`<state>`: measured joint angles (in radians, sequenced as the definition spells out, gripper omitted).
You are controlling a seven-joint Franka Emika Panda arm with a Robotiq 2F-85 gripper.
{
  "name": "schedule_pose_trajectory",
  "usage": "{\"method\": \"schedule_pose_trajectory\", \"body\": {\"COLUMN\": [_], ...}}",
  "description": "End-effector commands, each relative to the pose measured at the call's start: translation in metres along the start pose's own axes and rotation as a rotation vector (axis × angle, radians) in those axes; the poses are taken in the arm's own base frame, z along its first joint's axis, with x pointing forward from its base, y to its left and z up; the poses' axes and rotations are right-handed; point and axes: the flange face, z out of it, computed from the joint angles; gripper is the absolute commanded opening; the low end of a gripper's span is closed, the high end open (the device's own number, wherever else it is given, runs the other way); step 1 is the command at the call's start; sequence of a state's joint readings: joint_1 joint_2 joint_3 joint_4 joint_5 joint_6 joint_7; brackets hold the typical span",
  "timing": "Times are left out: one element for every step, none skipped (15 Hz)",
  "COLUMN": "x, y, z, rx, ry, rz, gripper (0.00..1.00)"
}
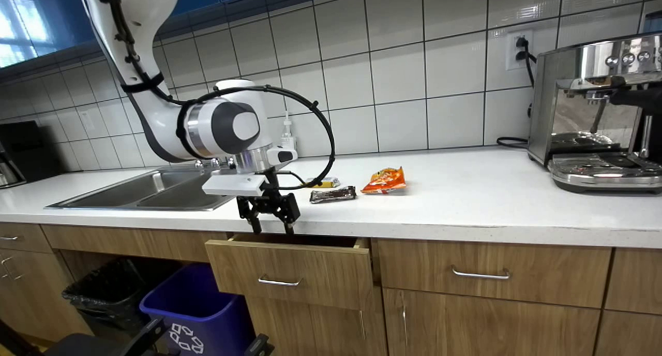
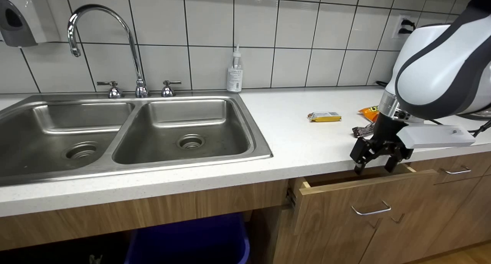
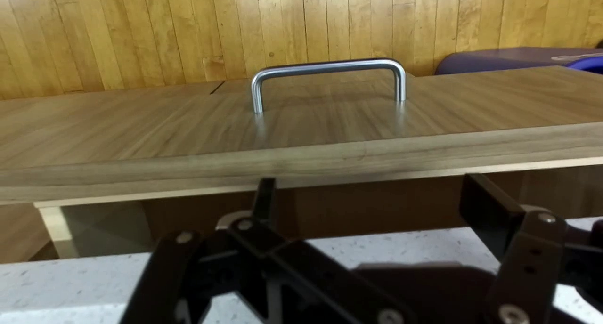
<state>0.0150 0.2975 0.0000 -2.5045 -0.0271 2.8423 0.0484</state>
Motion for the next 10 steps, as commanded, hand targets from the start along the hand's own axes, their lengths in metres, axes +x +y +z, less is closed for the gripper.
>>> {"method": "schedule_pose_trajectory", "body": {"x": [-0.004,-0.002,-0.001,0.000,0.000,0.000,0.000,0.001,0.001,0.002], "y": [0.004,0.006,0.007,0.008,0.009,0.010,0.011,0.012,0.013,0.013], "z": [-0.004,-0.003,-0.002,0.000,0.001,0.004,0.006,0.009,0.011,0.014], "rx": [-0.002,-0.004,-0.008,-0.011,-0.014,-0.018,-0.020,-0.022,-0.024,-0.026], "ry": [-0.011,-0.010,-0.008,-0.008,-0.008,-0.010,-0.012,-0.013,-0.013,-0.015], "rz": [0.002,0.004,0.005,0.005,0.006,0.006,0.006,0.007,0.009,0.011], "gripper": [1.00,1.00,1.00,1.00,1.00,1.00,1.00,1.00,1.00,1.00]}}
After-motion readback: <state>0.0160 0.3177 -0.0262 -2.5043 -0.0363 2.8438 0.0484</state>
